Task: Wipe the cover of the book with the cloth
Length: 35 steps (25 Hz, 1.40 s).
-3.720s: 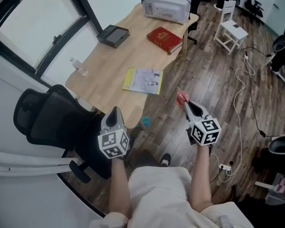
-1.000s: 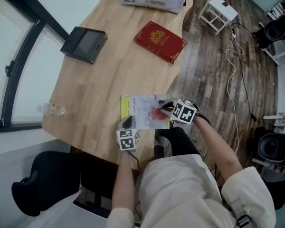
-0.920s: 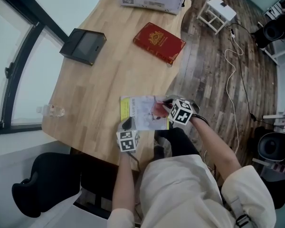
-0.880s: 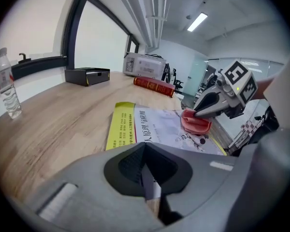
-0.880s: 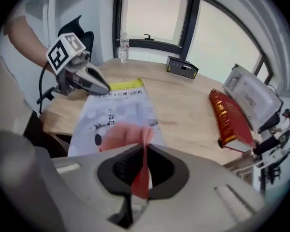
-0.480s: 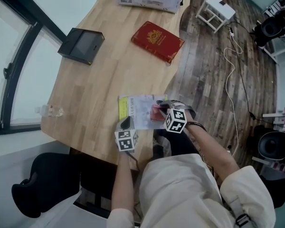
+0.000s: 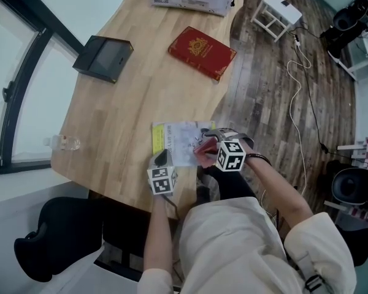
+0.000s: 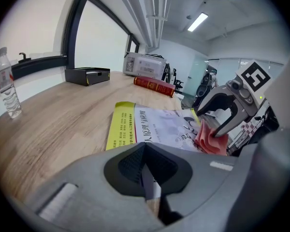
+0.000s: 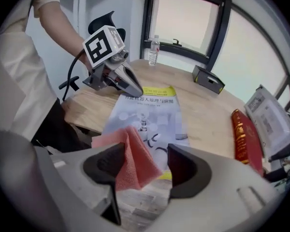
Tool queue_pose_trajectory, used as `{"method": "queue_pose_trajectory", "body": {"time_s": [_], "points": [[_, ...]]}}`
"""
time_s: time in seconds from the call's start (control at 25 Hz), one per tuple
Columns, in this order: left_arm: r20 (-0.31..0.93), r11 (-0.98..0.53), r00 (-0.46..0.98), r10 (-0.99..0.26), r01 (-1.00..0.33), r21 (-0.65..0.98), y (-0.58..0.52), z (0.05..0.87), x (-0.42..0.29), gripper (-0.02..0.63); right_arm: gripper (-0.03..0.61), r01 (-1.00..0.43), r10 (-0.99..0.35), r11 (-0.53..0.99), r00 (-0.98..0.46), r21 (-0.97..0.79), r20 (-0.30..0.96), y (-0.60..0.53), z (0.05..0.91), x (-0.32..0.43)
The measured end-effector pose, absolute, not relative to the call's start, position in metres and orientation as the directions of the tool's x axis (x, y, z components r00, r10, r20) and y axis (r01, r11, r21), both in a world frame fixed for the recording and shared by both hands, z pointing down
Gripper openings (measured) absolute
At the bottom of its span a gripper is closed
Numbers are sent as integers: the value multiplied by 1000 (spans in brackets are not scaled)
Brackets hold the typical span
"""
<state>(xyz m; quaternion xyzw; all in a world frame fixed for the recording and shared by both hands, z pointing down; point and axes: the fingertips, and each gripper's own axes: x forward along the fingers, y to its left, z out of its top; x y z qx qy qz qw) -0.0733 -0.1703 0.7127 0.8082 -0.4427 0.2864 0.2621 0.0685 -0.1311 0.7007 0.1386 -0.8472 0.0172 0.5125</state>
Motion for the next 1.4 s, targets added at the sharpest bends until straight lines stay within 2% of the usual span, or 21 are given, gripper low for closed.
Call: {"method": "queue_pose_trajectory", "body": {"time_s": [0.08, 0.16, 0.28, 0.36, 0.48, 0.64, 0.76, 0.8, 0.88, 0.92, 1.16, 1.4], "points": [[694, -471, 443, -567, -866, 168, -170, 713, -73, 6, 273, -285, -297, 941, -450, 180, 842, -145, 690, 70], [693, -471, 443, -569, -866, 167, -170, 714, -72, 6, 273, -282, -307, 941, -480, 187, 822, -149, 678, 67], [694, -471, 444, -568, -866, 169, -169, 714, -72, 6, 273, -140, -149, 986, -508, 89, 848, -122, 672, 61], [694, -471, 442, -568, -866, 166, -169, 714, -73, 6, 273, -28, -29, 999, -476, 19, 879, -96, 681, 62], [693, -475, 440, -571, -866, 158, -167, 714, -74, 6, 273, 44, -20, 998, -400, 41, 916, -80, 711, 65], [695, -475, 446, -564, -864, 169, -169, 713, -74, 6, 273, -85, -54, 996, -417, 20, 907, -92, 727, 61], [710, -456, 488, -508, -851, 259, -168, 713, -67, 6, 257, -170, -59, 985, -444, -20, 894, -100, 724, 60], [709, -457, 514, -483, -839, 296, -166, 712, -62, 6, 216, -192, -73, 981, -448, -16, 891, -104, 724, 60], [718, -489, 541, -438, -814, 314, -161, 713, -51, 6, 85, -229, -112, 973, -448, 7, 887, -111, 724, 60], [729, -503, 537, -425, -809, 303, -160, 714, -48, 6, 55, -239, -128, 971, -446, 20, 886, -115, 724, 59], [733, -469, 549, -401, -811, 350, -164, 715, -53, 6, 35, -295, -238, 948, -412, 118, 879, -141, 726, 67], [730, -455, 551, -403, -813, 363, -156, 716, -46, 6, 29, -394, -358, 889, -276, 235, 892, -188, 727, 110]]}}
